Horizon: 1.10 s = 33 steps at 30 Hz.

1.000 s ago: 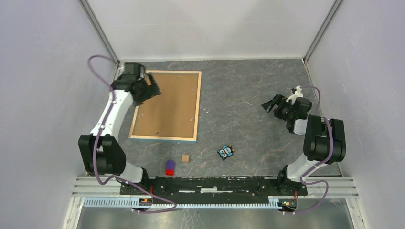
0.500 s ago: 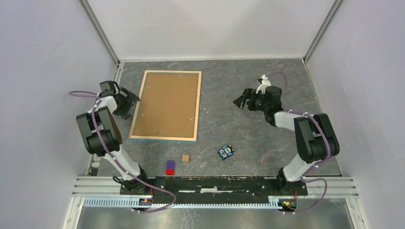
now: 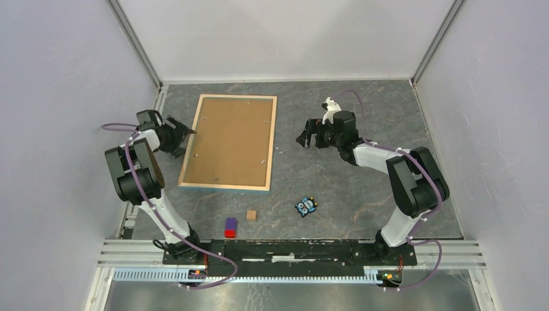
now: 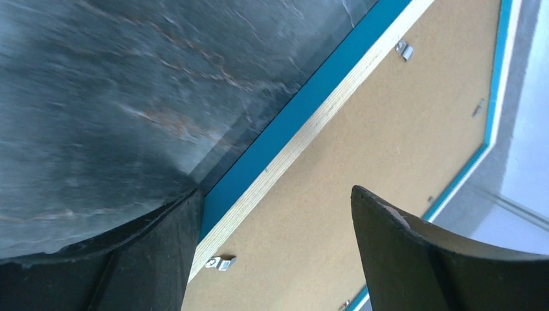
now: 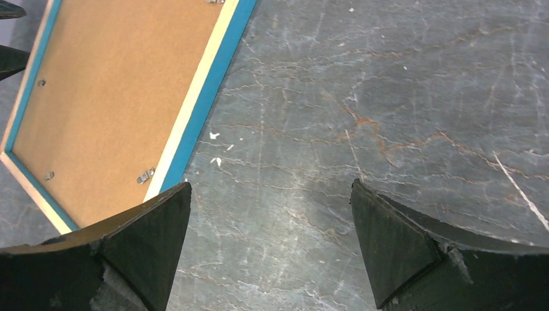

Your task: Put the photo into the frame

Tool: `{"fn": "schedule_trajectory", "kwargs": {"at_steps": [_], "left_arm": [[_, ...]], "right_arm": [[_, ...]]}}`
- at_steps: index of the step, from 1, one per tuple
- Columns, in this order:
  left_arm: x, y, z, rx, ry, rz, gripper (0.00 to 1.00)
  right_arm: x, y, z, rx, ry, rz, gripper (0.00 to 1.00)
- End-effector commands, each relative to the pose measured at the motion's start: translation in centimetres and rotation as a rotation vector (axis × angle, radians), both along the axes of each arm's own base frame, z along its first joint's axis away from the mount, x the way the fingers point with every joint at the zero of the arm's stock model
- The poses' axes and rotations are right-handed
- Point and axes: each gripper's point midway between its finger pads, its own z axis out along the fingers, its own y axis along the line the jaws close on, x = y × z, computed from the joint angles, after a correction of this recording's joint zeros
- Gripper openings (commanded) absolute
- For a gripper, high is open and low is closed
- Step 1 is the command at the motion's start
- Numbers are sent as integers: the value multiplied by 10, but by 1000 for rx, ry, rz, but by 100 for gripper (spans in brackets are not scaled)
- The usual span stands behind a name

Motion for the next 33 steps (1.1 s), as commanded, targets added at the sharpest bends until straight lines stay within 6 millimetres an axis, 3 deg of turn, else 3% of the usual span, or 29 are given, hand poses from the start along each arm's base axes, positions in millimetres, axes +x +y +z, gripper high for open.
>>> {"fn": "schedule_trajectory", "kwargs": {"at_steps": [1, 5, 12, 16, 20, 26, 29, 33], "left_arm": [[-8, -57, -7, -215, -6, -72, 89], [-9, -90, -2, -250, -11, -135, 86], [-17, -133, 4, -310, -26, -183, 70], [-23, -162, 2, -361, -10, -238, 68], [-27, -184, -5, -401, 13, -281, 68], [-39, -197, -11, -353, 74, -351, 68], [-54, -204, -6, -189, 211, -454, 75], [-61, -179, 10, 86, 301, -499, 86]], "right_arm": [[14, -11, -2, -69, -22, -42, 98], [15, -17, -9, -114, -10, -60, 98], [17, -33, -14, -204, 3, -98, 98], [16, -41, -17, -246, 6, -116, 98], [10, -61, -18, -270, 38, -197, 98], [-3, -102, -11, -349, 5, -357, 98], [-15, -102, -20, -355, 37, -325, 98], [-19, -89, -20, -276, 18, -291, 98]]}}
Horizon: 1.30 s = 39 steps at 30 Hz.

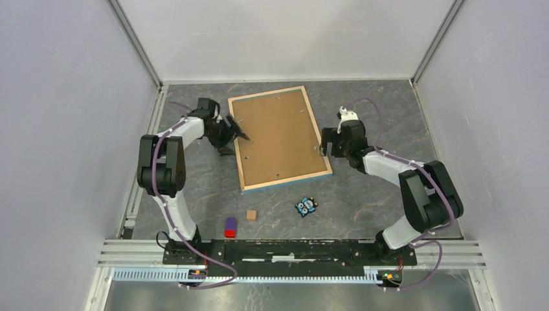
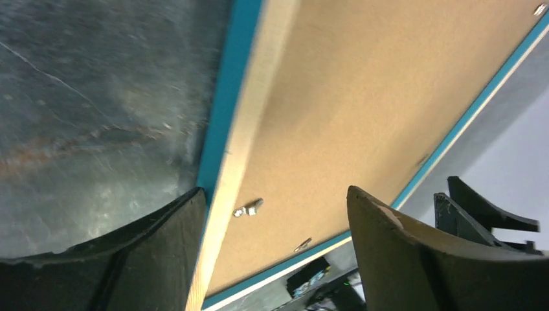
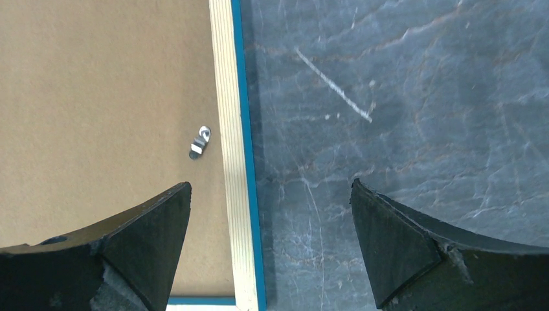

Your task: Put the photo into the frame

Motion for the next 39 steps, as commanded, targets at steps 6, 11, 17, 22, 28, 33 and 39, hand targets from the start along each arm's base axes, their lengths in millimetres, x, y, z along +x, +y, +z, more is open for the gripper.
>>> {"fn": "schedule_trajectory", "kwargs": {"at_steps": [6, 11, 17, 22, 28, 33, 39], "left_arm": [[-27, 40, -13, 343, 69, -69, 86], [-18, 24, -20, 265, 85, -99, 66], [-15, 27, -22, 292, 73, -83, 66], [-16, 30, -25, 332, 68, -92, 65], [-21, 20, -27, 272, 84, -75, 63], [-23, 16, -30, 244, 102, -75, 64], [-24, 15, -32, 236, 109, -75, 65]], "right_arm": [[4, 13, 12, 62, -60, 16, 98], [8, 15, 6, 65, -40, -29, 98], [18, 14, 0, 25, -28, -127, 95], [23, 18, -6, -7, -4, -156, 91], [30, 31, -21, -96, 32, -85, 87], [23, 33, -22, -123, 40, -53, 80], [17, 34, -27, -137, 66, -15, 72]]}}
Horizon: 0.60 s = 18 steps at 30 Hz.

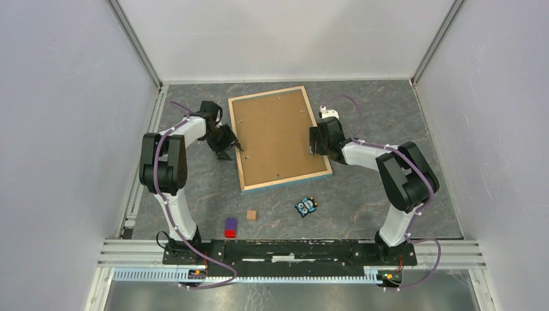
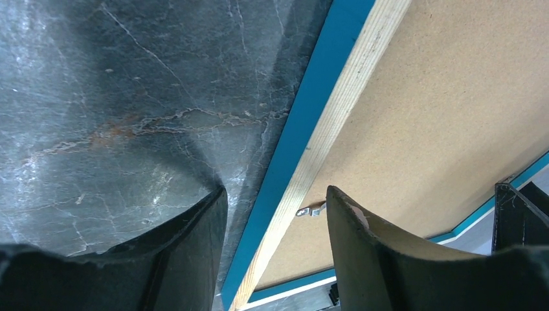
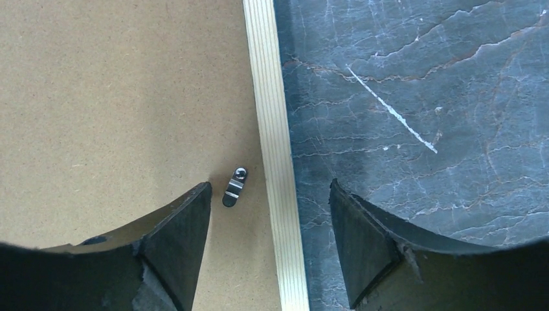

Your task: Put the photo into the frame

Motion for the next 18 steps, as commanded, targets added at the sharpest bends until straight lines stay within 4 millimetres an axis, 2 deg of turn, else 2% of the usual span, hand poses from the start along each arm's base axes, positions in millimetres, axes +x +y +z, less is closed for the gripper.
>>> {"fn": "schedule_trajectory", "kwargs": {"at_steps": [1, 7, 18], "left_arm": [[-5, -3, -12, -5, 25, 4, 65], [-5, -6, -11, -25, 24, 2, 65], [-7, -10, -12, -46, 34, 3, 65]], "right_arm": [[2, 0, 7, -24, -5, 28, 69], [3, 4, 5, -23, 3, 50, 59], [6, 8, 3, -40, 7, 98, 47]]}}
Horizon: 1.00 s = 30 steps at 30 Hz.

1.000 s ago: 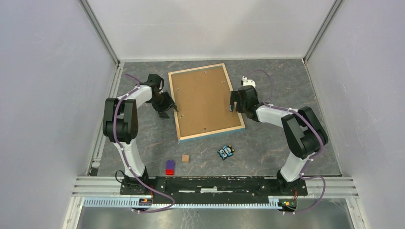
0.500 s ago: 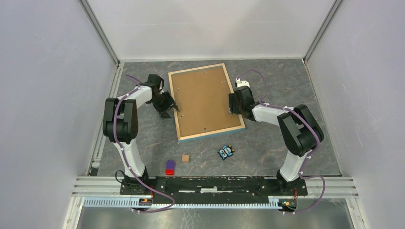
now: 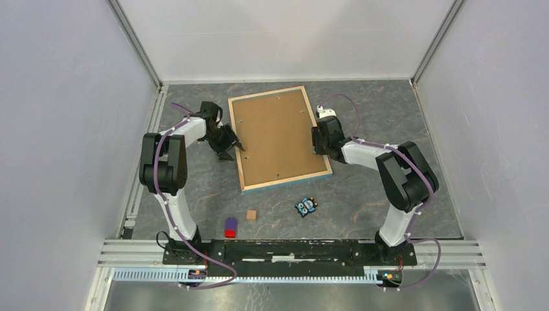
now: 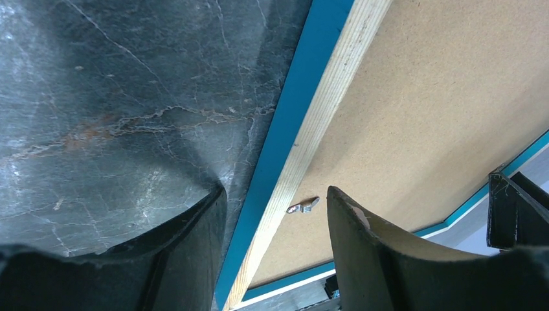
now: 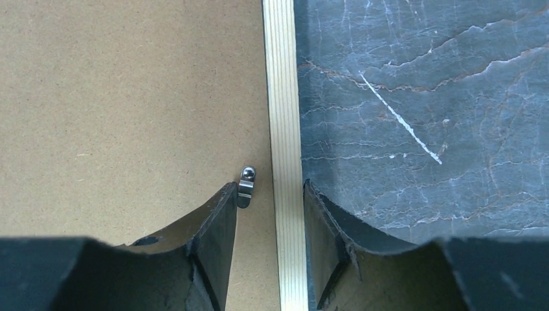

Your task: Put the photo into the frame

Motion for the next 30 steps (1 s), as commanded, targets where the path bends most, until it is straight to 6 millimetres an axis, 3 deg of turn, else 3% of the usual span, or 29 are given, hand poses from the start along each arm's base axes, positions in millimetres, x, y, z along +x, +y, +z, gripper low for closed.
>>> {"fn": "schedule_trajectory", "kwargs": {"at_steps": [1, 14, 17, 23, 26, 30], "left_arm": [[-6, -2, -14, 3, 38, 13, 65], [-5, -1, -15, 5, 38, 10, 65], [-5, -1, -15, 6, 36, 7, 65], [-5, -2, -13, 2, 32, 6, 65], [-5, 0, -13, 12, 28, 7, 67], [-4, 8, -20, 65, 41, -15, 73]], "right_arm": [[6, 5, 2, -23, 0, 44, 46], [4, 10, -5, -48, 23, 137, 34], [4, 13, -1, -39, 24, 148, 42], [4, 21, 27, 33, -36, 156, 58], [9, 16, 43, 42, -92, 127, 60], [12, 3, 50, 52, -123, 84, 61]]}}
